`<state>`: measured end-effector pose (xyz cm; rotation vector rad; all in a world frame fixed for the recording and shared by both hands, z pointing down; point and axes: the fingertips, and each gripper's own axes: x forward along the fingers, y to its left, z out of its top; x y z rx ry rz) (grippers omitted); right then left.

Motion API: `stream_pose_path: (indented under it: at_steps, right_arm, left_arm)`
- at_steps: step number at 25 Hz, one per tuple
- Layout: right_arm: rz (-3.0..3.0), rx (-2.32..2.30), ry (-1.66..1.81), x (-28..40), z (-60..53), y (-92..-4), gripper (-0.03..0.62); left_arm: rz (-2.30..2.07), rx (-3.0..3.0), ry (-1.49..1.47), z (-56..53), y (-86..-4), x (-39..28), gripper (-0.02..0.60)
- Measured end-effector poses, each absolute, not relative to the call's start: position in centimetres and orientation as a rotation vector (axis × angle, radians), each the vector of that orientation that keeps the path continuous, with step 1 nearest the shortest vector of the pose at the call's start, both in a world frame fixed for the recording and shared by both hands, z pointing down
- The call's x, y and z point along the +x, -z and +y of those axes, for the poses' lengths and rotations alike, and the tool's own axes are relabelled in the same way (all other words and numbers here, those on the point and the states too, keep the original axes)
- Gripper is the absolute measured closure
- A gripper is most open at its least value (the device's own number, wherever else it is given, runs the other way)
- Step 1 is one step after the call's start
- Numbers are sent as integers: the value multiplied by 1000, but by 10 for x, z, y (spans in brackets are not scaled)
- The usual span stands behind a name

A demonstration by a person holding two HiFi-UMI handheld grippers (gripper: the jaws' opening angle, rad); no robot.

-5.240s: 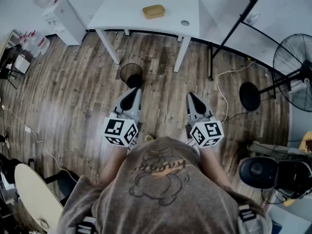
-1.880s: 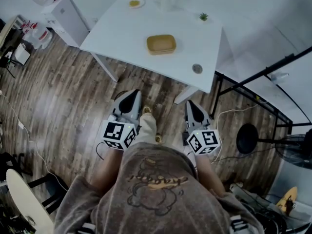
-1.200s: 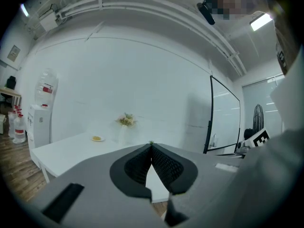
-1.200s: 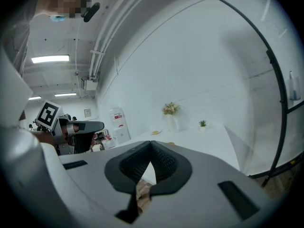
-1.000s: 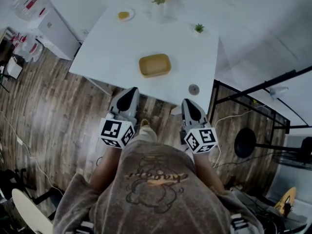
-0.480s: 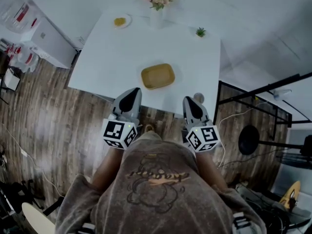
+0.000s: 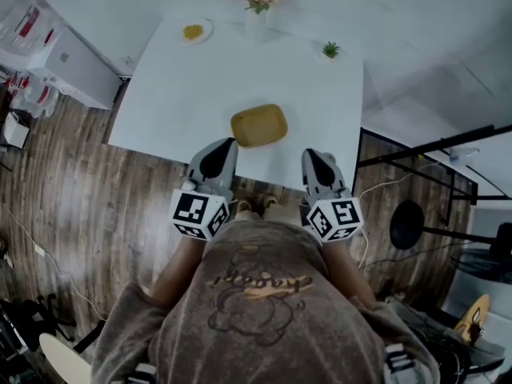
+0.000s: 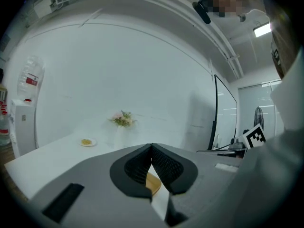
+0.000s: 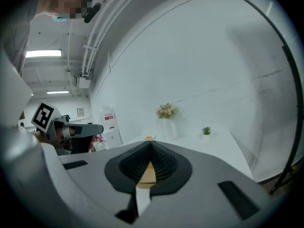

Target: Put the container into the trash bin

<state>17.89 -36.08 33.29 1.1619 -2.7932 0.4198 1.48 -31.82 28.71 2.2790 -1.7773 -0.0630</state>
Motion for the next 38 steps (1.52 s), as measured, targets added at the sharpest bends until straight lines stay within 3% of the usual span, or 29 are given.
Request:
stream_pose_path:
  at_steps: [14,16,20,26,30,38]
  right_arm:
    - [-2819,1030,-419,165,-393,-334,601]
    - [-2822,1003,-431,163,-395,-335,535]
    - [-2826,972,-457,159,-398,-336,487]
    - [-2801,914,-498,149,-409,-347,311]
    - [-2775,875,-530,141,-420,-364,286]
    - [-2671,823,-601,129,-452,-415,299]
  left_arm:
    - [-1859,2205,83,-329,-286,15,578]
    - [-1870,2199,85,-330,-286,15,578]
    - [-1887,2191,87,-331,-284,15,578]
    - [-1908,2167,87,-335,-284,12,578]
    - [-1920,2148,87,-337,-286,9,578]
    - [-1942,2125,56,-340,-293,7,578]
